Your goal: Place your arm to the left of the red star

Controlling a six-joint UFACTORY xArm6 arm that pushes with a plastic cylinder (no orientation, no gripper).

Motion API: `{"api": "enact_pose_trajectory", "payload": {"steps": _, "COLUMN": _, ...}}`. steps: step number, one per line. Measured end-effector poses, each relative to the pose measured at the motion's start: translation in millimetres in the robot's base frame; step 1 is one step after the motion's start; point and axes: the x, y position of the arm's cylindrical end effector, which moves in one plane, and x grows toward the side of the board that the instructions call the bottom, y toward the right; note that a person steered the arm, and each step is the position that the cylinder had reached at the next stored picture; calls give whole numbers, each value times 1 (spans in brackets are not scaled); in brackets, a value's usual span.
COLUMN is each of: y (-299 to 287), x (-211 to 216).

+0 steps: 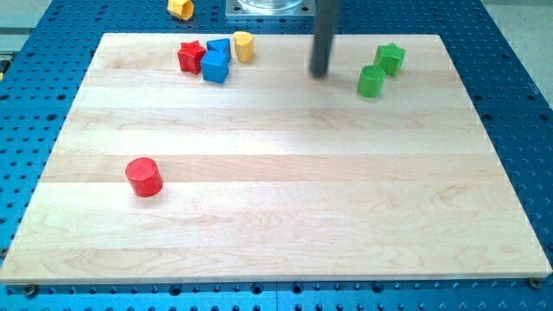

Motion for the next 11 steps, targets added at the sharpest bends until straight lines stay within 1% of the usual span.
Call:
{"api": "enact_pose_trajectory", "payload": {"steps": 1, "y": 19, "x": 57}}
{"api": "enact_pose_trajectory", "payload": {"steps": 2, "y": 93, "x": 61}}
{"api": "enact_pose_trajectory", "payload": {"steps": 3, "y": 121, "x": -15}}
{"api": "enact_pose_trajectory", "payload": {"steps": 4, "y": 115, "x": -1}}
{"api": "enact_pose_trajectory", "payload": {"steps": 5, "y": 42, "x": -1}}
{"api": "enact_pose_trajectory", "payload": {"steps": 6, "y": -82, "x": 32}}
{"api": "enact_pose_trajectory", "payload": {"steps": 7, "y": -175, "x": 51}}
{"api": "enact_pose_trajectory", "payload": {"steps": 8, "y": -227, "x": 18}}
{"api": "enact_pose_trajectory", "payload": {"steps": 10, "y": -207, "x": -47}}
{"api": "enact_pose_trajectory", "payload": {"steps": 11, "y": -232, "x": -58}}
